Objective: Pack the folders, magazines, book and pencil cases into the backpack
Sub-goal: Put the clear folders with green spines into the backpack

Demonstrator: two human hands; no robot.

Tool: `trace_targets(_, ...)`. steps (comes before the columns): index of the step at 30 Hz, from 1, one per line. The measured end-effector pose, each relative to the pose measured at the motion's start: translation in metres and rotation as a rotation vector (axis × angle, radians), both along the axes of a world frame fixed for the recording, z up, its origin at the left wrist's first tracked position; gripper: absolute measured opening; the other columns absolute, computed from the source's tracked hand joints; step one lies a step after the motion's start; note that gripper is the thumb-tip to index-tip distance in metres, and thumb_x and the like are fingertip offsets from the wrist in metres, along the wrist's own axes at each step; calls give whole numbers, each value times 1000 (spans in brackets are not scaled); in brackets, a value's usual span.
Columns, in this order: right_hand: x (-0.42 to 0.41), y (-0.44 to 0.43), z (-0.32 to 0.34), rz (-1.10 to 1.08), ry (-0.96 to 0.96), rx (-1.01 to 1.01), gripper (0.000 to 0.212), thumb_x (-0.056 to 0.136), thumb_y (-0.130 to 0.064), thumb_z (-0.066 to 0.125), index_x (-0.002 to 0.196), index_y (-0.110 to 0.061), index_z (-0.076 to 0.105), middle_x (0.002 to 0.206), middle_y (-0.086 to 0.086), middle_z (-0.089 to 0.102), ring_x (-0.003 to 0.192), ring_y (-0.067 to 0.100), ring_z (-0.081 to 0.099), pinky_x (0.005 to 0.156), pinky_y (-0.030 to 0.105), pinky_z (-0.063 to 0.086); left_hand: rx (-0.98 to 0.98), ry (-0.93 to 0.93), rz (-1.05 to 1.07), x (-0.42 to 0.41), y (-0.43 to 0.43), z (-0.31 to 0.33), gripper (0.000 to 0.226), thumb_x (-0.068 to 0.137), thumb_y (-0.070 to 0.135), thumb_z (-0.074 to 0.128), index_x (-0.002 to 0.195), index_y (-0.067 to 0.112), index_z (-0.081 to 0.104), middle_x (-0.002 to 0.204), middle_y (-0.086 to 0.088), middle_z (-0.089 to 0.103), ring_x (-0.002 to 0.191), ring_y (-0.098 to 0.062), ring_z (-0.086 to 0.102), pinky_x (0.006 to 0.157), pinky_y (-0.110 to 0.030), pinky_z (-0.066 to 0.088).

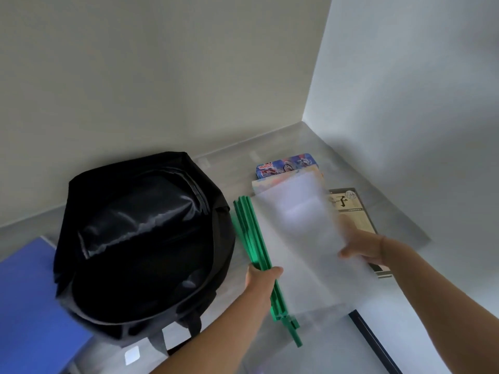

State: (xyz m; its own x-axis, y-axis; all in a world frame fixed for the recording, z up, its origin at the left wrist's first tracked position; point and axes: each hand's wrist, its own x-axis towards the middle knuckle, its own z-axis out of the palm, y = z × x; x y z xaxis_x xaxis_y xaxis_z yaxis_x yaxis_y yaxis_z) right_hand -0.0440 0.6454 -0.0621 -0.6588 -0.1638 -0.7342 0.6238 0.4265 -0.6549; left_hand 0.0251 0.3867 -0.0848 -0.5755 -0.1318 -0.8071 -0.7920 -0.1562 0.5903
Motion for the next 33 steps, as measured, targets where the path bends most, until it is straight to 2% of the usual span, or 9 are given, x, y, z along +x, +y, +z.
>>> trace_targets(4,10,6,2,-217,20,-235,26,75,12,62,98,2,66,91,20,72,78,33,70,66,40,60,-171,273,-211,-4,6,28,40,80,12,68,114,15,47,85,3,52,70,-11,53,56,-19,43)
trace_targets(6,12,4,7,-329,163,-334,23,61,10,73,80,-4,75,79,12,75,71,26,71,62,34,59,-254,429,-276,-18,5,51,38,79,11,70,109,17,48,78,5,49,70,-13,51,52,-13,38)
trace_targets(8,9,1,21,-456,310,-401,23,73,11,65,69,-9,77,73,4,75,68,15,71,63,29,57,-337,564,-302,-38,0,74,40,76,10,74,108,15,50,74,5,48,71,-16,49,46,-10,34)
trace_targets(10,2,-1,40,-535,395,-456,38,82,19,47,79,-6,74,79,1,76,74,11,71,65,24,58,-367,670,-332,-60,-4,98,47,75,7,75,116,12,52,78,4,51,73,-16,49,46,-8,35)
trace_targets(13,-9,-3,74,-537,529,-479,26,80,5,60,103,-6,63,91,-2,75,86,8,71,67,18,56,-313,744,-334,-86,-5,124,44,74,8,76,109,18,53,82,4,54,72,-12,52,55,-12,41)
trace_targets(16,-14,-5,92,-467,570,-445,45,60,-17,74,103,-9,64,93,-4,75,89,8,70,70,17,56,-259,736,-272,-99,-8,128,34,71,7,77,86,25,52,85,-3,61,78,-19,59,72,-27,50)
trace_targets(18,-16,-9,91,-450,582,-404,46,70,-8,71,114,-4,60,105,6,71,98,17,67,82,25,55,-246,665,-244,-100,-13,118,35,70,9,80,92,17,54,96,-11,64,91,-27,62,82,-38,51)
trace_targets(27,-6,-27,66,-371,486,-261,35,82,-7,66,116,-8,60,112,17,66,106,35,61,94,49,48,-150,537,-225,-93,-29,87,35,69,11,82,91,13,56,78,-1,56,74,-17,55,62,-23,45)
trace_targets(33,1,-35,67,-422,453,-327,42,69,-18,78,108,-10,66,103,10,72,100,32,66,90,45,52,-136,495,-241,-90,-28,82,54,69,19,83,113,9,55,96,-3,63,90,-21,60,77,-29,48)
